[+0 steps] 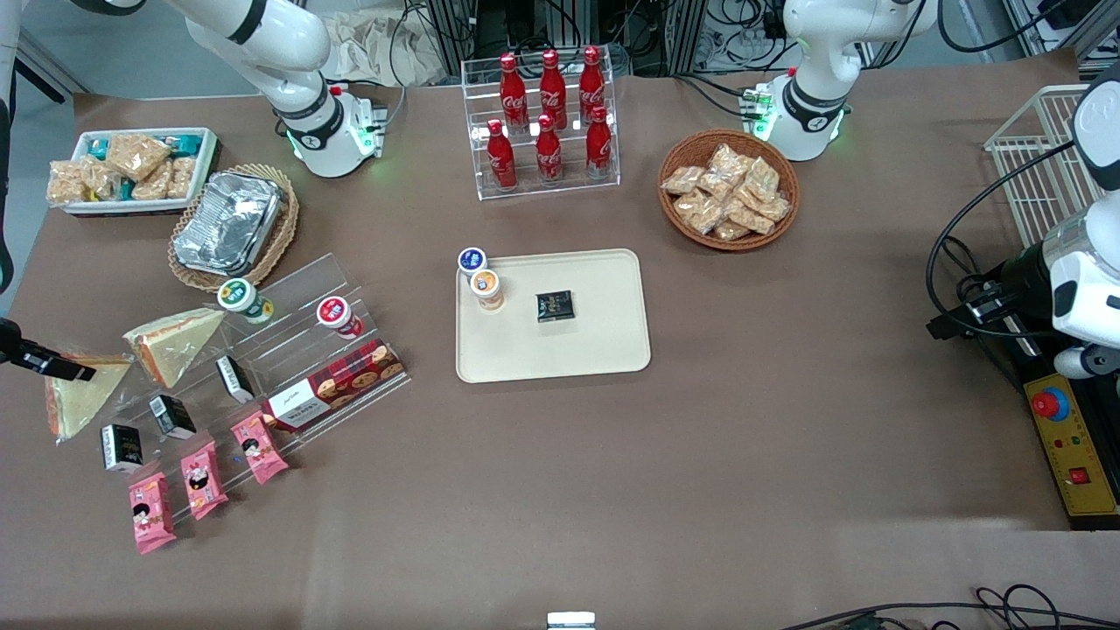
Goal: Place sandwich on tray
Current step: 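Lower the right gripper and grasp the wrapped triangle sandwich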
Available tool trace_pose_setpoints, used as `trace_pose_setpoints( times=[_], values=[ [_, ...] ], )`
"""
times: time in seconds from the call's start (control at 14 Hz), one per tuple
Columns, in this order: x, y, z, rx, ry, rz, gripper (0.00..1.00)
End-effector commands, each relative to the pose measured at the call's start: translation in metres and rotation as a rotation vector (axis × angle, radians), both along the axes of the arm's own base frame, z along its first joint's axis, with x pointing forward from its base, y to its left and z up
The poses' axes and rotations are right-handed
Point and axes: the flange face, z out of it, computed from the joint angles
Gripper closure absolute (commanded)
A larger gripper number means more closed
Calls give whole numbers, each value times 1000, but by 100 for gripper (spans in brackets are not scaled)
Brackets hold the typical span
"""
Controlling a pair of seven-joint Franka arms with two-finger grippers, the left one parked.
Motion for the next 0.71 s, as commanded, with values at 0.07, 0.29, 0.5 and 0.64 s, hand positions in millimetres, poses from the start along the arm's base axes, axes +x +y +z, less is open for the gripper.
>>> trace_pose_setpoints(
  times=[0.07,0.29,0.5,0.64],
  values=[
    [4,1,-14,12,-5,32,55],
    [9,6,2,6,-25,45,83],
    [12,21,44,-8,-76,72,91],
    [12,39,78,-1,-88,111,95]
  ],
)
